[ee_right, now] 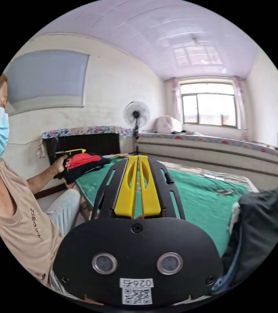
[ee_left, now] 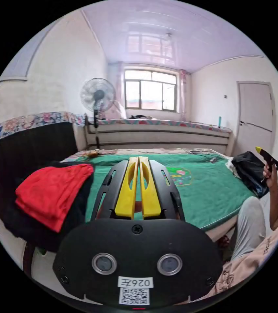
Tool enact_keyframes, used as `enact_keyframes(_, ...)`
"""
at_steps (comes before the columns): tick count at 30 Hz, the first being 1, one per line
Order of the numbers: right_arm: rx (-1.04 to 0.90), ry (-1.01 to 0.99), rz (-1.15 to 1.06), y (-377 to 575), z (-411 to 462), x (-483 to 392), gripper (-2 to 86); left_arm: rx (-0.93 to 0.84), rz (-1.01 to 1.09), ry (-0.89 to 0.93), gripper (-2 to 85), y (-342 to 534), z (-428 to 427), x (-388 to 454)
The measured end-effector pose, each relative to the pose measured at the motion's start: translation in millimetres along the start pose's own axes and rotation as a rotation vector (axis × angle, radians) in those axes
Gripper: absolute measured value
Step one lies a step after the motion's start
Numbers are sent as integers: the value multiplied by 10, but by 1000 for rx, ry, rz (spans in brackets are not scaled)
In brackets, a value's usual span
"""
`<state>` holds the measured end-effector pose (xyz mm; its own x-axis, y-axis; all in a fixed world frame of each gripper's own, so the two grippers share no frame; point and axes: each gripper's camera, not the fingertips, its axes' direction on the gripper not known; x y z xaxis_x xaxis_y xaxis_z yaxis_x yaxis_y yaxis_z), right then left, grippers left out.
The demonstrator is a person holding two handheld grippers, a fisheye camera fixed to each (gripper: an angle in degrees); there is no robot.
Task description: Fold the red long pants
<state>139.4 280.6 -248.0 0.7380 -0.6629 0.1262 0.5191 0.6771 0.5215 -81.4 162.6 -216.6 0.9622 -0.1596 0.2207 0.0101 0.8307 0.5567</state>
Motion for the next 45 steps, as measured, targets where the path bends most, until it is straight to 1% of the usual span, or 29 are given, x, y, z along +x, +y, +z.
enact_keyframes(1,-32,-35,-26,-107,215,-114,-6,-10,-21,-54,11,30,-42,-180)
enact_keyframes(3,-154,-153,-132,-482,1069,-620,1,-33,-121,-217,80,135,-185,-823)
enact_keyframes(4,-186,-181,-158,-564,1278,-756,4,-39,-153,-242,93,160,-214,-977)
enact_keyframes(6,-282,-296,-255,-844,2054,-1331,17,-43,-289,-277,125,257,-306,-1516)
enact_keyframes(7,-295,-322,-274,-901,2221,-1471,19,-40,-322,-270,125,283,-322,-1639)
enact_keyframes(9,-332,-419,-332,-1118,2871,-2048,20,-55,-423,-216,125,363,-321,-2063)
enact_keyframes(11,-350,-474,-369,-1274,3305,-2462,22,-95,-465,-182,129,403,-269,-2309)
enact_keyframes(14,-381,-561,-412,-1510,3937,-3088,32,-126,-473,-165,138,452,-207,-2562)
enact_keyframes(17,-455,-610,-457,-1665,4514,-3672,50,-88,-476,-148,144,457,-248,-2753)
enact_keyframes(20,-522,-601,-543,-1689,4951,-4211,77,-61,-522,-95,143,417,-325,-2997)
enact_keyframes(22,-533,-579,-589,-1681,5132,-4470,96,-45,-561,-44,146,382,-366,-3162)
enact_keyframes(24,-566,-518,-656,-1670,5369,-4724,94,-32,-610,26,153,330,-402,-3363)
enact_keyframes(25,-571,-502,-669,-1679,5417,-4757,89,-26,-623,40,155,319,-415,-3410)
enact_keyframes(27,-595,-509,-648,-1837,5515,-4752,45,-24,-662,71,161,277,-461,-3577)
enact_keyframes(29,-539,-494,-582,-2013,5499,-4624,15,-32,-682,70,160,233,-488,-3684)
enact_keyframes(31,-512,-496,-510,-2169,5503,-4488,11,-55,-696,53,156,164,-476,-3785)
enact_keyframes(32,-501,-531,-480,-2243,5515,-4426,16,-61,-704,52,154,103,-453,-3848)
enact_keyframes(34,-515,-582,-460,-2287,5584,-4408,41,-78,-711,48,153,-15,-391,-3932)
enact_keyframes(36,-625,-601,-459,-2226,5803,-4497,78,-143,-685,20,144,-188,-249,-4007)
enact_keyframes(37,-656,-606,-463,-2203,5858,-4519,68,-167,-677,8,140,-222,-208,-4025)
enact_keyframes(38,-640,-575,-451,-2222,5872,-4504,47,-176,-663,20,128,-273,-159,-4061)
enact_keyframes(40,-659,-568,-437,-2336,5864,-4447,18,-163,-687,108,106,-308,-152,-4154)
enact_keyframes(41,-676,-576,-415,-2427,5852,-4382,11,-108,-718,190,95,-313,-202,-4221)
enact_keyframes(42,-655,-577,-404,-2516,5787,-4298,7,-52,-732,263,86,-329,-261,-4255)
enact_keyframes(45,-569,-564,-381,-2755,5498,-4032,4,38,-685,368,80,-451,-398,-4168)
